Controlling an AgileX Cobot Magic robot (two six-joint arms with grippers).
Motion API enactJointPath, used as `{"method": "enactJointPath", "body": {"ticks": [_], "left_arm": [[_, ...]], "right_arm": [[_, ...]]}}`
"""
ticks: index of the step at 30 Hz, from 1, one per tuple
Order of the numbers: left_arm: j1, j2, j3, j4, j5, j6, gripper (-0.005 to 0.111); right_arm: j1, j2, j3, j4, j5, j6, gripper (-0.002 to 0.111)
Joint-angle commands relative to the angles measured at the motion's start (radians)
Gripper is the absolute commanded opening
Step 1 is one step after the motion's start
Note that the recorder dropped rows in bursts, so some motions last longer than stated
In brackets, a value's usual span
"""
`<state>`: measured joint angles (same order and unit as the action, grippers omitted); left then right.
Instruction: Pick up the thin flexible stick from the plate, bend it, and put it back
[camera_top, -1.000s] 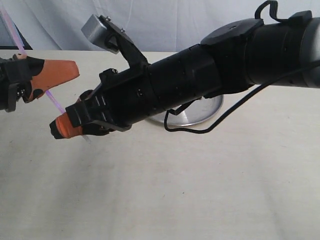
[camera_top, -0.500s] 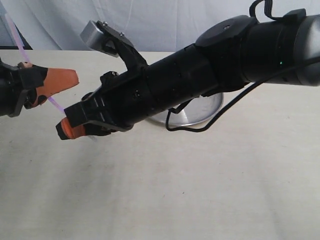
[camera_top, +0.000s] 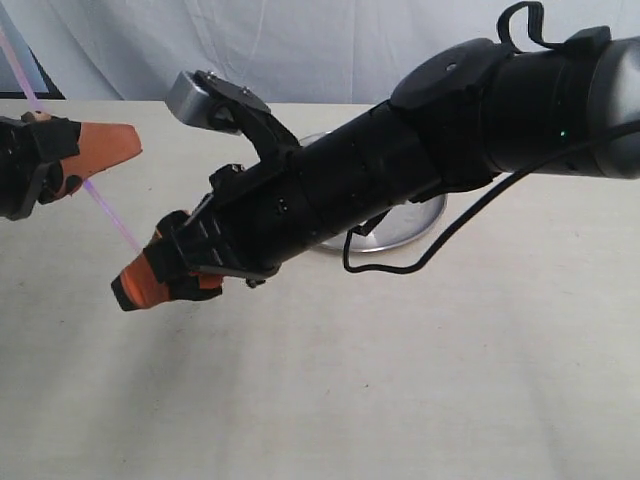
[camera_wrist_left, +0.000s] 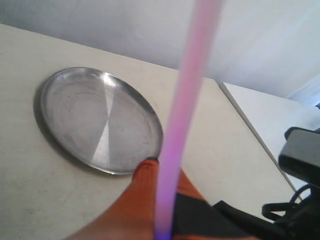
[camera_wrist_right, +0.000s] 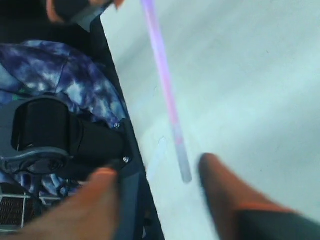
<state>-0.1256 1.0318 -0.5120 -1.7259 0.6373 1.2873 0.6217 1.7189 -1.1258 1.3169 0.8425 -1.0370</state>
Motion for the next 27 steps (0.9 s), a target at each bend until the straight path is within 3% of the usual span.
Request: {"method": "enactJointPath", "body": {"ticks": [1,9,14,19,23,27], "left_arm": [[-0.032,0.000,-0.003,-0.019,0.025,0.008,0.000],[-0.105,0.000,-0.003,-0.019,0.040,0.006,0.000],[-0.144,0.000,-0.003,-0.019,0.079,0.006,0.000],[-0.149,0.000,-0.003,-0.019,0.088,0.006,0.000],[-0.149,0.000,-0.003,-0.019,0.076,0.006,0.007],[-0.149,0.000,-0.003,-0.001,0.046,0.006,0.034]], "right_arm": [[-0.002,-0.003,0.003,0.030,-0.031,0.001,0.077],[-0.002,-0.003,0.003,0.064,-0.070,0.001,0.054],[-0.002,-0.001,0.003,0.118,-0.071,-0.017,0.046],[-0.002,-0.001,0.003,0.123,-0.062,-0.033,-0.001],[-0.002,-0.001,0.003,0.123,-0.065,-0.037,0.000],[-0.002,-0.001,0.003,0.123,-0.107,-0.037,0.000]]}}
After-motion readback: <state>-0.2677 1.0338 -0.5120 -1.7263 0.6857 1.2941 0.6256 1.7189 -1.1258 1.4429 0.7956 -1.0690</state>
